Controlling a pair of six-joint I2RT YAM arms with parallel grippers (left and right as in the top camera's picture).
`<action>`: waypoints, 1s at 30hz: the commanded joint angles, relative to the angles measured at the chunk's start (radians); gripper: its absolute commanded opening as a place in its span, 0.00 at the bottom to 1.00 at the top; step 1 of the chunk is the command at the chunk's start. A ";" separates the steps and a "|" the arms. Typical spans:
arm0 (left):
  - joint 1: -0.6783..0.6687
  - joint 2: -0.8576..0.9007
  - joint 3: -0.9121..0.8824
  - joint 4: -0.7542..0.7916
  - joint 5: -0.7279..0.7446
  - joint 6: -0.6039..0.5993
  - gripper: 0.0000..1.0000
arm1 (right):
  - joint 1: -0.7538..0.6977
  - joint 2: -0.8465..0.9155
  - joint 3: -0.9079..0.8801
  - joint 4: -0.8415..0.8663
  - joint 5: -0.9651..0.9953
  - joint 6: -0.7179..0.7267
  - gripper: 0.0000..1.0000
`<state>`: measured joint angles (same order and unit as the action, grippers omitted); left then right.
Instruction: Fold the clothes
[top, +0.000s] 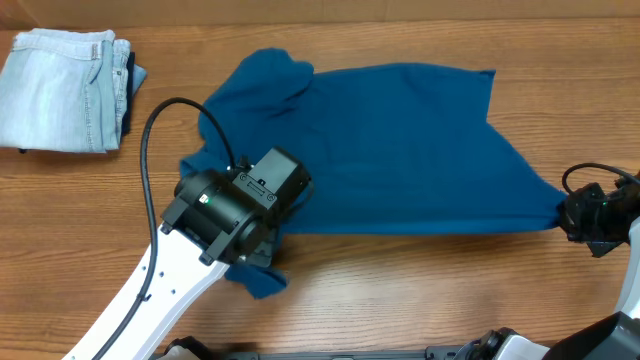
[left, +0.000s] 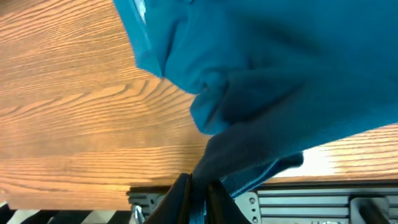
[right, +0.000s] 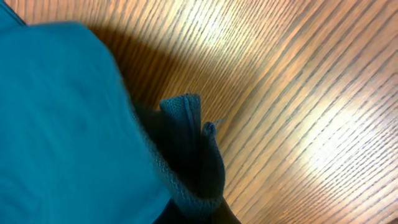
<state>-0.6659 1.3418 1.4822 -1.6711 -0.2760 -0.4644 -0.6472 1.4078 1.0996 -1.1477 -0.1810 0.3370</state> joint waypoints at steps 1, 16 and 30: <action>0.005 -0.010 0.023 -0.019 -0.059 -0.014 0.12 | -0.003 -0.018 0.029 0.008 0.059 0.020 0.04; 0.005 -0.013 0.023 0.047 -0.072 0.092 0.17 | -0.003 -0.056 0.029 0.153 -0.101 -0.004 0.04; 0.005 0.005 -0.114 0.194 0.164 0.021 0.35 | -0.002 -0.056 0.028 0.148 -0.090 -0.003 0.04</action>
<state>-0.6655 1.3418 1.4548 -1.5066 -0.2089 -0.3576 -0.6472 1.3754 1.0996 -1.0065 -0.2665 0.3397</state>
